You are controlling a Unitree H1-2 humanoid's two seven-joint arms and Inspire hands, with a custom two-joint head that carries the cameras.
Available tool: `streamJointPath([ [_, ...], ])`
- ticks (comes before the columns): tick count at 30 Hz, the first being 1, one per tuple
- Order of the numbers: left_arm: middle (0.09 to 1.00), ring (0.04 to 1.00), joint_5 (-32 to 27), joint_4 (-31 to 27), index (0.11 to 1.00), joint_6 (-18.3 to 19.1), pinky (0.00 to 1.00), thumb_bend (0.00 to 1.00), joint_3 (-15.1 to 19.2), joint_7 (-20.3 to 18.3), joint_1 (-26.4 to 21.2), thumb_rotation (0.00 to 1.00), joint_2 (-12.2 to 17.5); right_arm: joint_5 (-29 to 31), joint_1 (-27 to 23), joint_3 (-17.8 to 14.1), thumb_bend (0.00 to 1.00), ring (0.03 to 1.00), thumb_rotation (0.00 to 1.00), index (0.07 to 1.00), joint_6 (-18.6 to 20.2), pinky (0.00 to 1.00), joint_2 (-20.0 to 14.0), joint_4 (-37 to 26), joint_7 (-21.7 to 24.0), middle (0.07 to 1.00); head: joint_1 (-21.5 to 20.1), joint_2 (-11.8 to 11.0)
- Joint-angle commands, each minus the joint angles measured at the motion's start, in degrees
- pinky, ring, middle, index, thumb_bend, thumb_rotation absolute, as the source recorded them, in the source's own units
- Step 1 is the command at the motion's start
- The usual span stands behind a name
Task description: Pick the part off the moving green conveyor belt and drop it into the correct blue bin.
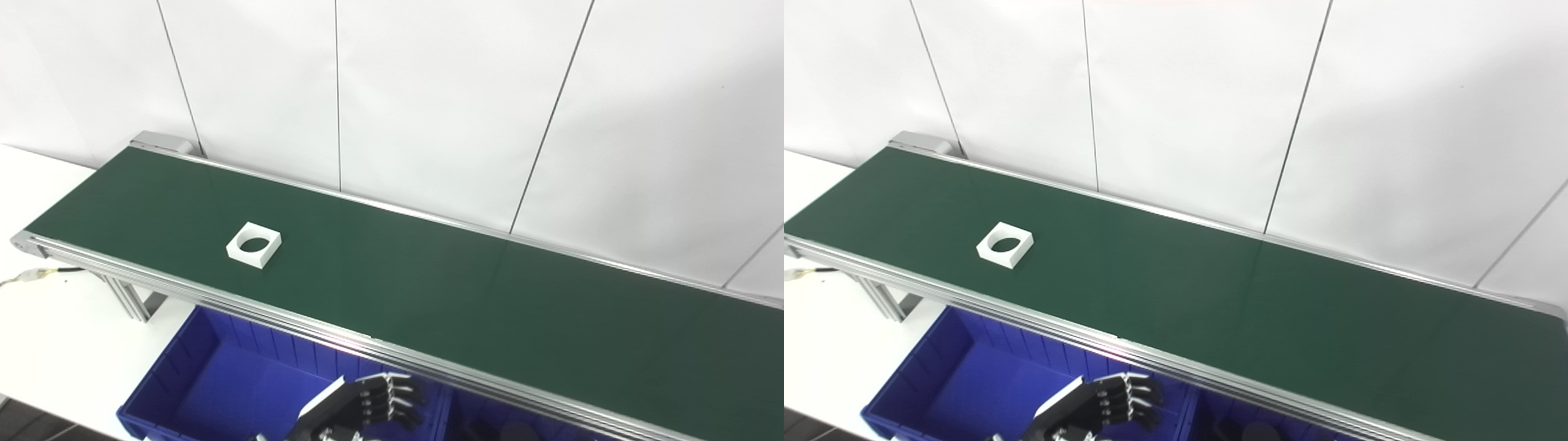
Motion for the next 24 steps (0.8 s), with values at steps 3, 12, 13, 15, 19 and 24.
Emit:
streamJointPath([
  [3, 0.735, 0.636, -3.7, -5.73, 0.742, 2.57, 0.6, 0.74, 1.99, -1.57, -1.26, 0.1, 2.0, 0.32, -0.3, -0.22, 0.52, 0.865, 0.04, 0.87, -2.95, 0.82, 0.16, -1.41, -0.68, 0.882, 0.16, 0.03],
  [12, 0.734, 0.651, -11.83, -13.49, 0.747, 6.69, 0.62, 0.74, 6.98, -3.54, -3.93, 0.12, 4.76, 0.26, -0.52, -0.18, 0.52, 0.872, 0.04, 0.875, -2.95, 0.83, 0.92, -0.88, -1.57, 0.889, -0.49, -0.03],
  [13, 0.731, 0.644, -12.65, -13.62, 0.746, 7.09, 0.62, 0.74, 7.41, -3.94, -4.52, 0.14, 5.12, 0.52, -0.54, -0.2, 0.52, 0.876, 0.05, 0.872, -2.95, 0.84, 1.02, -0.77, -1.47, 0.89, -0.49, -0.03],
  [15, 0.73, 0.644, -13.31, -13.22, 0.743, 7.85, 0.62, 0.73, 8.17, -4.49, -5.8, 0.14, 6.04, 0.65, -0.51, -0.16, 0.52, 0.877, 0.04, 0.871, -2.95, 0.84, 1.08, -0.82, -1.36, 0.89, -0.49, -0.08],
  [19, 0.707, 0.639, -5.49, -13.75, 0.727, 7.25, 0.63, 0.74, 10.26, 0.76, -7.37, 0.17, 7.14, 0.09, -0.51, 0.05, 0.52, 0.877, 0.05, 0.88, -2.95, 0.84, 0.84, -0.99, -1.7, 0.889, -0.56, -0.15],
  [24, 0.713, 0.661, 3.81, -13.24, 0.738, 3.45, 0.65, 0.67, 12.56, 4.52, -10.47, 0.1, 8.49, 0.17, -0.39, 0.07, 0.52, 0.87, 0.06, 0.87, -2.95, 0.83, 1.0, -0.69, -2.11, 0.885, -0.81, -0.36],
])
